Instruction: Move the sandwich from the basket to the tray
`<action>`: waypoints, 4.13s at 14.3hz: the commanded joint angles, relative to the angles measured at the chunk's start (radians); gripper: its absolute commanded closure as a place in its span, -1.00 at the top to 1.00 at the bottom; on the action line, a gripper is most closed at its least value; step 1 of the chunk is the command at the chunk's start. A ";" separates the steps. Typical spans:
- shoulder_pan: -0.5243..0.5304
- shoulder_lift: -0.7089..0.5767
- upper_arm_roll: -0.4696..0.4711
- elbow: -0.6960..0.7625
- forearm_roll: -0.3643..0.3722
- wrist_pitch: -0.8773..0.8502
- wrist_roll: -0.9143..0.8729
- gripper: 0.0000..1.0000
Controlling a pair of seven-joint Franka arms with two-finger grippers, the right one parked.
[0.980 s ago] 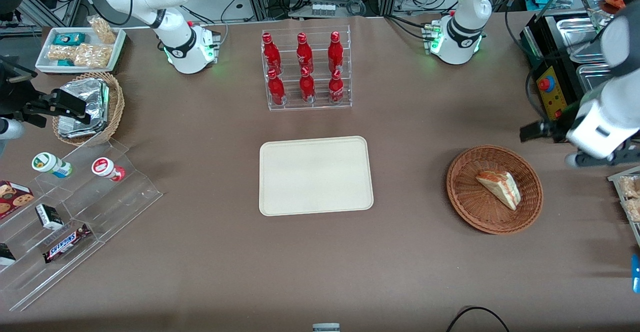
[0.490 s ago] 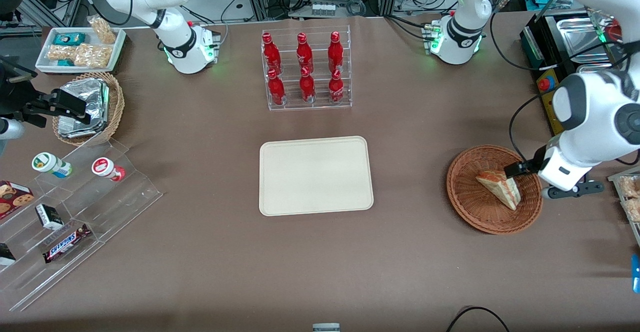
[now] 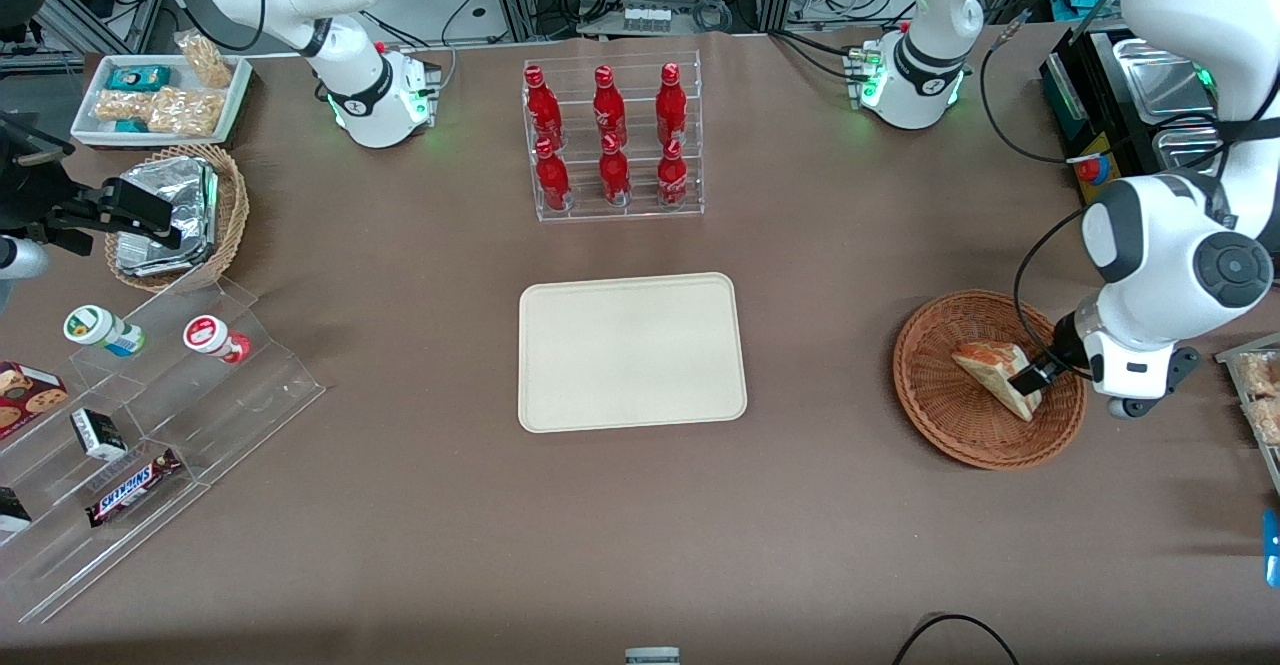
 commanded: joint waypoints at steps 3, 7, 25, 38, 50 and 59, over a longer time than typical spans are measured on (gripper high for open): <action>0.004 0.080 -0.005 -0.022 -0.003 0.063 -0.181 0.56; -0.004 0.055 -0.006 -0.021 0.000 0.025 -0.203 -0.84; -0.637 0.325 -0.132 0.485 -0.006 -0.182 -0.159 -0.89; -0.796 0.528 -0.129 0.670 0.006 -0.122 -0.269 0.55; -0.679 0.155 -0.069 0.587 0.023 -0.612 -0.224 1.00; -0.366 -0.122 -0.069 0.280 0.021 -0.603 0.234 1.00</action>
